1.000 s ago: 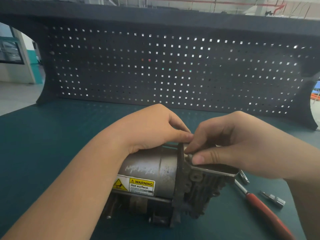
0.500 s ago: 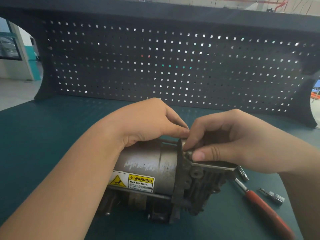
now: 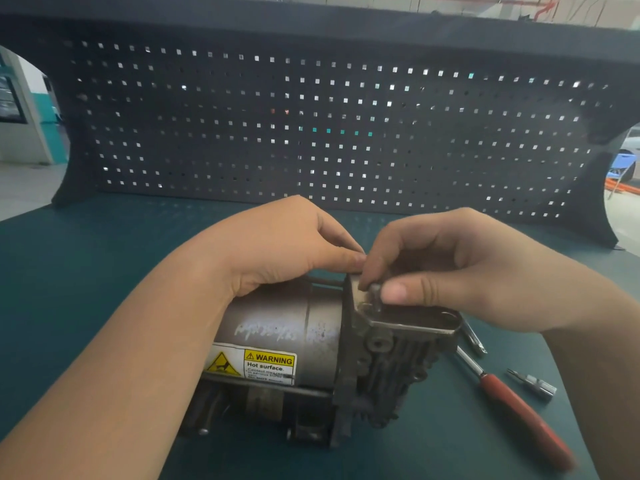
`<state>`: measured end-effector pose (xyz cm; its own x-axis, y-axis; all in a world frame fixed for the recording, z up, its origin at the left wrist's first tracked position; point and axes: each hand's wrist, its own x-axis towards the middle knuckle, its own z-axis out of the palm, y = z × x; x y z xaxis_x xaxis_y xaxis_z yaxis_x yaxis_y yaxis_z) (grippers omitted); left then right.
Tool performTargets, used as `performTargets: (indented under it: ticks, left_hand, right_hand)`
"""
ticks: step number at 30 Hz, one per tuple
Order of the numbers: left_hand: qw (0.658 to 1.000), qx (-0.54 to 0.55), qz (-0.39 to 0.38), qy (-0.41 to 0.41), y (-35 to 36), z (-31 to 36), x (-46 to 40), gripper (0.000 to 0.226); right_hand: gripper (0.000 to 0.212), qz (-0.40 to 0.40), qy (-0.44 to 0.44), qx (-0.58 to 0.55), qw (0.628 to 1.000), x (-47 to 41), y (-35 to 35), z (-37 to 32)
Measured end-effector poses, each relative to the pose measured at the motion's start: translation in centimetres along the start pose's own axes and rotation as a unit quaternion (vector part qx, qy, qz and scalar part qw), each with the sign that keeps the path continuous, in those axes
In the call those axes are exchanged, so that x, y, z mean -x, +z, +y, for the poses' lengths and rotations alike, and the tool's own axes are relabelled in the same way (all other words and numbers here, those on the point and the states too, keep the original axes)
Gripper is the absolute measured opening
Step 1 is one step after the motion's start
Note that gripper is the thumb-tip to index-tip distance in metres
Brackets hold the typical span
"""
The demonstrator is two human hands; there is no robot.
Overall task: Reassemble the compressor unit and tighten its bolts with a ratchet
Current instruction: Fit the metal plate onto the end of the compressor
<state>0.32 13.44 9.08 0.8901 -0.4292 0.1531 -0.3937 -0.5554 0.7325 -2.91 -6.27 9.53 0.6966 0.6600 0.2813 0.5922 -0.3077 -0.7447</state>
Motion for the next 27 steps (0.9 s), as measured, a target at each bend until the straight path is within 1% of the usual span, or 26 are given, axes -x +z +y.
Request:
performTargets:
  ticks: [2, 3, 4, 6, 7, 8, 9, 10, 11, 12, 13, 15, 18, 20, 22, 24, 25, 27]
  left_hand:
    - [1.0, 0.009, -0.017, 0.002, -0.1, 0.0, 0.0, 0.006]
    - [1.0, 0.015, -0.022, 0.002, -0.2, 0.0, 0.0, 0.005]
    - [0.999, 0.023, -0.024, 0.0, -0.3, -0.1, -0.1, 0.005]
    - [0.999, 0.033, -0.034, -0.007, -0.4, -0.2, -0.2, 0.008]
    - [0.998, 0.035, -0.043, -0.009, -0.5, -0.3, -0.2, 0.01]
    - [0.998, 0.039, -0.054, -0.008, -0.6, -0.5, -0.2, 0.013]
    - [0.997, 0.044, -0.063, -0.006, -0.8, -0.6, -0.2, 0.018]
    - [0.996, 0.048, -0.072, -0.001, -0.9, -0.7, -0.2, 0.028]
    - [0.995, 0.048, -0.083, 0.006, -1.1, -0.8, -0.2, 0.039]
    - [0.994, 0.045, -0.1, 0.015, -1.3, -0.8, -0.1, 0.049]
    - [0.992, 0.037, -0.12, 0.022, -1.4, -0.8, 0.0, 0.055]
    - [0.987, 0.018, -0.153, 0.035, -1.6, -0.5, 0.4, 0.06]
    - [0.986, 0.005, -0.165, 0.039, -1.6, -0.4, 0.6, 0.064]
    - [0.985, -0.007, -0.166, 0.037, -1.5, -0.3, 0.7, 0.07]
    - [0.986, -0.021, -0.164, 0.036, -1.2, -0.2, 0.8, 0.081]
    - [0.988, -0.026, -0.148, 0.04, -0.7, 0.0, 0.7, 0.091]
    - [0.99, -0.029, -0.132, 0.042, -0.6, 0.0, 0.6, 0.087]
    - [0.994, -0.024, -0.102, 0.028, -0.8, 0.0, 0.5, 0.065]
  right_hand:
    - [0.013, 0.039, -0.006, -0.031, 0.999, 0.1, 0.1, -0.8]
    - [0.016, 0.07, -0.006, -0.042, 0.997, 0.1, 0.0, -1.2]
    - [0.019, 0.11, -0.003, -0.044, 0.993, 0.2, 0.0, -1.6]
    - [0.019, 0.217, 0.012, -0.014, 0.976, 0.8, 0.5, -2.4]
    - [0.018, 0.277, 0.02, 0.023, 0.96, 1.4, 1.2, -2.6]
    - [0.019, 0.329, 0.019, 0.088, 0.94, 2.1, 2.3, -2.6]
    - [0.021, 0.361, 0.017, 0.172, 0.916, 2.9, 3.7, -2.6]
    - [0.02, 0.372, 0.018, 0.25, 0.894, 3.6, 5.1, -2.6]
    - [0.016, 0.371, 0.025, 0.303, 0.877, 4.2, 6.2, -2.5]
    - [0.012, 0.372, 0.033, 0.328, 0.868, 4.8, 6.7, -2.1]
    - [0.012, 0.37, 0.036, 0.321, 0.871, 5.2, 6.8, -1.6]
    - [0.011, 0.361, 0.029, 0.258, 0.896, 5.2, 5.6, -0.7]
    - [0.023, 0.312, 0.02, 0.146, 0.939, 4.0, 3.5, 0.6]
    - [0.023, 0.27, 0.006, 0.049, 0.962, 3.1, 2.7, 2.0]
    - [0.023, 0.25, -0.028, -0.041, 0.967, 2.4, 1.9, 3.4]
    - [0.026, 0.246, -0.05, -0.108, 0.962, 2.0, 1.4, 4.2]
    - [0.027, 0.248, -0.057, -0.131, 0.958, 1.9, 1.3, 4.5]
    - [0.027, 0.247, -0.068, -0.162, 0.953, 1.8, 1.2, 4.8]
